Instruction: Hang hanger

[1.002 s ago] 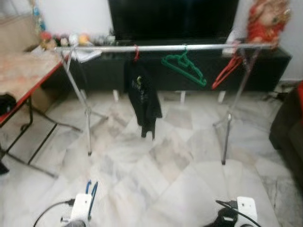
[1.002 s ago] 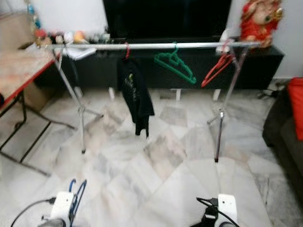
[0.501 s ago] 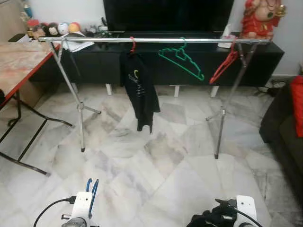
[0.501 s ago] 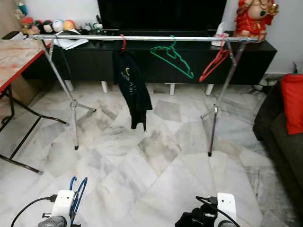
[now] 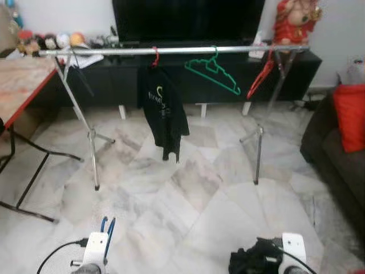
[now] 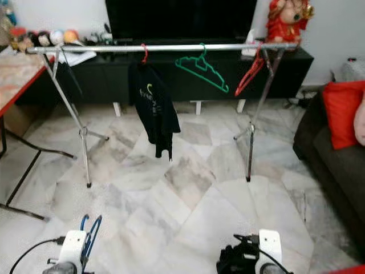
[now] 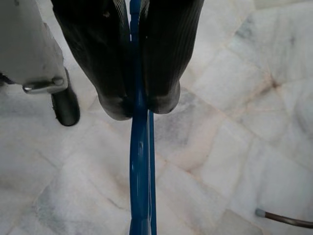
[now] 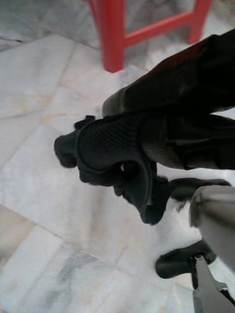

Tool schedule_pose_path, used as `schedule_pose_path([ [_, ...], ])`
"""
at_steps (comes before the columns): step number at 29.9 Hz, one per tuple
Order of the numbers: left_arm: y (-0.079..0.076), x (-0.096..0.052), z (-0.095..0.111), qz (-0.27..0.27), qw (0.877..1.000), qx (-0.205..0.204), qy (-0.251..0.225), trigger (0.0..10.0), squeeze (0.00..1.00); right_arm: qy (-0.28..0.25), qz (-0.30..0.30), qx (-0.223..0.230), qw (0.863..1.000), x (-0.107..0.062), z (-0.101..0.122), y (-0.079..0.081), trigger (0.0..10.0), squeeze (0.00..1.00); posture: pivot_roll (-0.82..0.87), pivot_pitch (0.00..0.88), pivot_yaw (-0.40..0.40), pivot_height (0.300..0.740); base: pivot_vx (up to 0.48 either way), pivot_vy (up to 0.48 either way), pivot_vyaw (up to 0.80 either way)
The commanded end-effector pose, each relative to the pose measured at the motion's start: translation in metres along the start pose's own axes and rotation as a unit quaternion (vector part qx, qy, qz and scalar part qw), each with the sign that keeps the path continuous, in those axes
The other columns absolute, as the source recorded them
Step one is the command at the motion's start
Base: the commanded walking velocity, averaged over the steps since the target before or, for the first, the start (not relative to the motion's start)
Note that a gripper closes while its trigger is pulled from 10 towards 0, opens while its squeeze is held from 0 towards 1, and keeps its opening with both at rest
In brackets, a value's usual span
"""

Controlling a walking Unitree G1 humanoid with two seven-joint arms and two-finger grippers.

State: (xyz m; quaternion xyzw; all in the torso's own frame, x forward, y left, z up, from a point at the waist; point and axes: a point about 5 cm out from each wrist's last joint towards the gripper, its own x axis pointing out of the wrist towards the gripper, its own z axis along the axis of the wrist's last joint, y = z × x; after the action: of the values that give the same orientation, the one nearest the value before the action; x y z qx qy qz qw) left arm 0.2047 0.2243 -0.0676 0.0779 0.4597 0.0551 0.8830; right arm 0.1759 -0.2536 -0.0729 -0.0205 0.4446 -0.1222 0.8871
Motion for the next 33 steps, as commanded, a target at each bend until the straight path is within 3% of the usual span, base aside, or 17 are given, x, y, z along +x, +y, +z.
schedule_pose_path([
  [1, 0.0021, -0.0004, -0.0043, 0.003, 1.0, -0.002, 0.009, 10.0, 0.0, -0.005, 0.0, -0.002, 1.0, 0.0007, 0.0042, -0.0002, 10.0, 0.0, -0.08, 0.023, 0.007, 0.74, 0.0, 0.27, 0.0],
  [33, 0.0029, -0.0004, -0.0041, 0.002, 1.0, 0.001, 0.008, 10.0, 0.0, -0.005, 0.002, -0.002, 1.0, 0.0008, 0.0042, 0.0008, 10.0, 0.0, -0.08, 0.023, 0.011, 0.74, 0.0, 0.266, 0.0],
])
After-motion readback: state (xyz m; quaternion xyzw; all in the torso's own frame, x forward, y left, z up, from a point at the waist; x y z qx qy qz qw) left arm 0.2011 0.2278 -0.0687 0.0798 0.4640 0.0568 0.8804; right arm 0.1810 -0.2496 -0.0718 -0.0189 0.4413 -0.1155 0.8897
